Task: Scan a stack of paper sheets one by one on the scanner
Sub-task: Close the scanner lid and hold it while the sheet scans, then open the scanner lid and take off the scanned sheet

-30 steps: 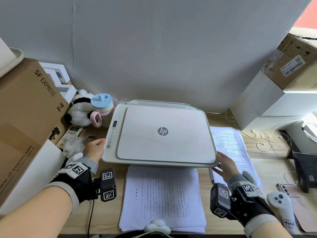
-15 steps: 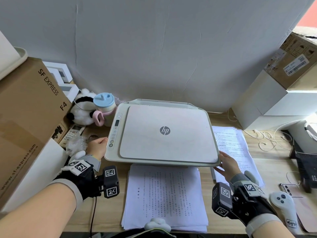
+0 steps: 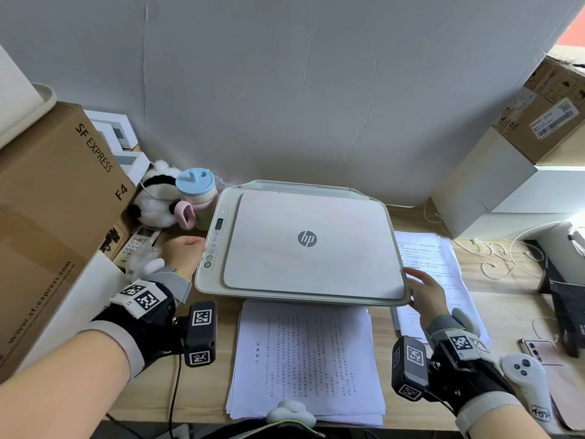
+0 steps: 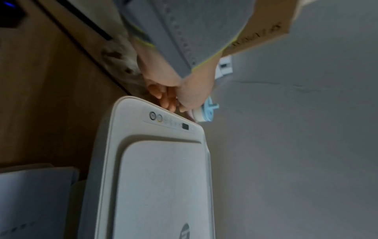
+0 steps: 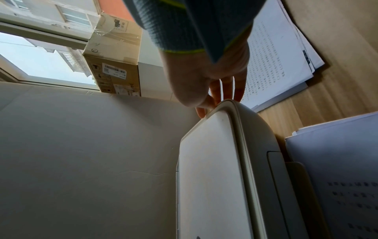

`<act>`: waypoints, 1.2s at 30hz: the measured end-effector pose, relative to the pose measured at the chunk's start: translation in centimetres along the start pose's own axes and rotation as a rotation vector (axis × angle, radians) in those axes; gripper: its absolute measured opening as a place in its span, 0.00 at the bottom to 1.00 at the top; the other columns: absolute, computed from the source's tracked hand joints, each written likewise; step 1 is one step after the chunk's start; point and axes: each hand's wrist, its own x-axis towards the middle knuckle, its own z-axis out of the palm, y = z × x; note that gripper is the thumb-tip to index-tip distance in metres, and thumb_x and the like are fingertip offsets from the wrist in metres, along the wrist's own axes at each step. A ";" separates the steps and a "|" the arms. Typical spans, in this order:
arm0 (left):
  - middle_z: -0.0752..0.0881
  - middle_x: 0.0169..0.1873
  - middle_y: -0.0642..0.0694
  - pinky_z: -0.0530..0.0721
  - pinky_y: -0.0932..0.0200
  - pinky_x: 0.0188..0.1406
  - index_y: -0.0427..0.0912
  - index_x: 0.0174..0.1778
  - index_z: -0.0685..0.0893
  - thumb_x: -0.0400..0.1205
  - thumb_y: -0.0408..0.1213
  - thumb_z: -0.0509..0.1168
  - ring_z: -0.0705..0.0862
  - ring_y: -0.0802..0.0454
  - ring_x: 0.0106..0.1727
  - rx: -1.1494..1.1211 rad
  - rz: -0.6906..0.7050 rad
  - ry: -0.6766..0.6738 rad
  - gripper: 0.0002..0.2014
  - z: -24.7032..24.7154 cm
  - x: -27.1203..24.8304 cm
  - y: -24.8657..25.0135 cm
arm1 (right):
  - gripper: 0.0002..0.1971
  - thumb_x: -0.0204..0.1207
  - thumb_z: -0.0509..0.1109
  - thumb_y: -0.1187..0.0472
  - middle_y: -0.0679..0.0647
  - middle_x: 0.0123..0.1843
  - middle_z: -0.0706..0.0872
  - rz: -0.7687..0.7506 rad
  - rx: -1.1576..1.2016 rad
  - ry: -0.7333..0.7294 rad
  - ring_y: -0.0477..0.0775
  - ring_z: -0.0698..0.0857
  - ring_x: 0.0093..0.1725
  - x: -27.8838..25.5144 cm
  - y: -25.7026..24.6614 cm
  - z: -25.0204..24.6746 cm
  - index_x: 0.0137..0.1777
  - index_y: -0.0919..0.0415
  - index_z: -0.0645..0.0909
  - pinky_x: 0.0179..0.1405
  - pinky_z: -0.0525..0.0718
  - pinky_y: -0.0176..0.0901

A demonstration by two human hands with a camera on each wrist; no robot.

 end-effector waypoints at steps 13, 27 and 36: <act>0.84 0.19 0.48 0.58 0.71 0.09 0.40 0.41 0.76 0.82 0.32 0.60 0.78 0.58 0.16 -0.175 -0.285 -0.301 0.05 1.2 -2.2 4.3 | 0.13 0.81 0.55 0.62 0.51 0.47 0.85 0.035 0.147 -0.020 0.47 0.82 0.44 0.4 -1.5 -0.1 0.46 0.59 0.82 0.40 0.78 0.39; 0.82 0.21 0.51 0.66 0.69 0.18 0.45 0.35 0.79 0.81 0.42 0.62 0.79 0.59 0.21 -0.405 0.066 -0.250 0.09 3.6 0.9 17.8 | 0.12 0.81 0.58 0.65 0.52 0.36 0.87 -0.111 0.172 -0.055 0.49 0.84 0.38 2.8 -5.6 1.0 0.43 0.56 0.83 0.40 0.79 0.36; 0.79 0.42 0.48 0.67 0.65 0.27 0.55 0.53 0.75 0.84 0.46 0.57 0.77 0.58 0.32 -0.211 0.216 -0.191 0.04 7.6 3.3 20.6 | 0.12 0.82 0.57 0.67 0.57 0.40 0.85 -0.060 0.027 -0.235 0.52 0.83 0.38 4.8 -6.8 2.8 0.44 0.60 0.83 0.41 0.78 0.39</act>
